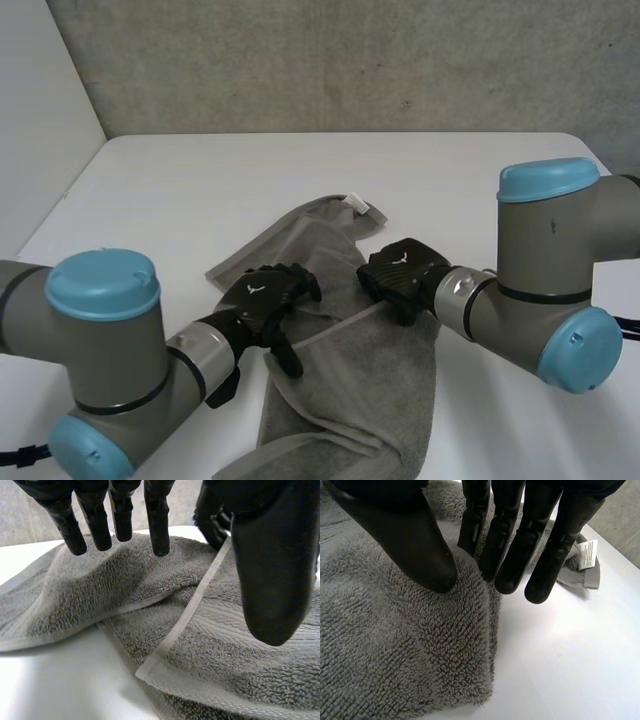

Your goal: Fold the towel.

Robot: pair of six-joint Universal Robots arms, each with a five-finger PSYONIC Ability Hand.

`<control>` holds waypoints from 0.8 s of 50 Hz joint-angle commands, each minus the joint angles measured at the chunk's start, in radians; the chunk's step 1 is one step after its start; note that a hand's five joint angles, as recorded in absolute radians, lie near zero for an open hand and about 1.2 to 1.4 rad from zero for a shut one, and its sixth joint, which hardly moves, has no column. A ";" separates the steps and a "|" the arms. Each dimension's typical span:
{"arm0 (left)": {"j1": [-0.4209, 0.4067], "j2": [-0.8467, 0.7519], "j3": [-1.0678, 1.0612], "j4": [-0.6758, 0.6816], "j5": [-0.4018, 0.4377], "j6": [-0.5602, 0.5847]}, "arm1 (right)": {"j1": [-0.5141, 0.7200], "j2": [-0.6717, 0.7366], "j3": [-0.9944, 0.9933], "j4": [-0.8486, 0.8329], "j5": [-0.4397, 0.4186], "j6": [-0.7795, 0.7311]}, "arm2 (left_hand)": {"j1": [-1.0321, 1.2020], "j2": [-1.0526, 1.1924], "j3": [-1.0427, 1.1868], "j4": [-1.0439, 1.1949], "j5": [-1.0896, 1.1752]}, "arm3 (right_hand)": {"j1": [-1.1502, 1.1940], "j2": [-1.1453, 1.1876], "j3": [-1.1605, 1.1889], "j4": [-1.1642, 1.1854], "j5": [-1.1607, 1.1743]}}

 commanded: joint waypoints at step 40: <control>0.000 0.117 -0.014 -0.143 -0.043 -0.073 | 0.026 -0.235 0.179 -0.121 -0.010 0.097 | 1.120 1.117 1.119 1.113 1.107 | -0.940 -0.913 -0.917 -0.922 -0.933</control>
